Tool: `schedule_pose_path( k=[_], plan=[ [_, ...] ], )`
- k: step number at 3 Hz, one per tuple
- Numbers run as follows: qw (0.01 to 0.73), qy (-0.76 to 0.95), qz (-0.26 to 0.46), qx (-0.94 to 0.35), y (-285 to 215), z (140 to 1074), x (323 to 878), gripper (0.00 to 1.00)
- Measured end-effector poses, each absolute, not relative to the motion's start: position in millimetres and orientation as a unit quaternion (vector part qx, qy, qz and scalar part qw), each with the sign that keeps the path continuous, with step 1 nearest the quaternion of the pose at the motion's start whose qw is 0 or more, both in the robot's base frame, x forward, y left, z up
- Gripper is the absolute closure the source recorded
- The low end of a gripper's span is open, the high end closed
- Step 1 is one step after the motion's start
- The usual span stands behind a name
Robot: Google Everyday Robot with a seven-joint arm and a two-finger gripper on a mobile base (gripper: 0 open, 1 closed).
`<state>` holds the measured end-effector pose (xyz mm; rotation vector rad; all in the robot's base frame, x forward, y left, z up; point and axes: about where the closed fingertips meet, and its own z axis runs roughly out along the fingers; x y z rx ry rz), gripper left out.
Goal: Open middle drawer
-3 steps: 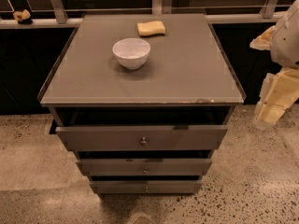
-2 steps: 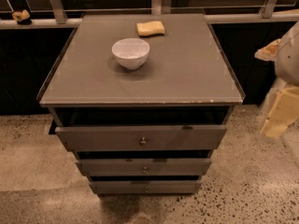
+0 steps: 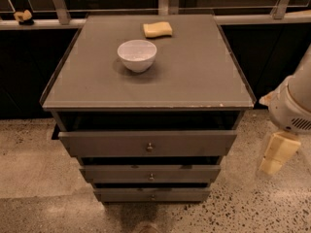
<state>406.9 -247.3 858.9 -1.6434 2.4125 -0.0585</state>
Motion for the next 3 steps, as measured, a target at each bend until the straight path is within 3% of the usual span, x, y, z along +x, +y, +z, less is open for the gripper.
schedule_pose_path(
  k=[1,3],
  plan=[
    [0.095,0.836,0.004,-0.540,-256.8,811.7,412.8,0.00],
    [0.098,0.834,-0.002,-0.544,-258.4,816.9,405.0,0.00]
  ],
)
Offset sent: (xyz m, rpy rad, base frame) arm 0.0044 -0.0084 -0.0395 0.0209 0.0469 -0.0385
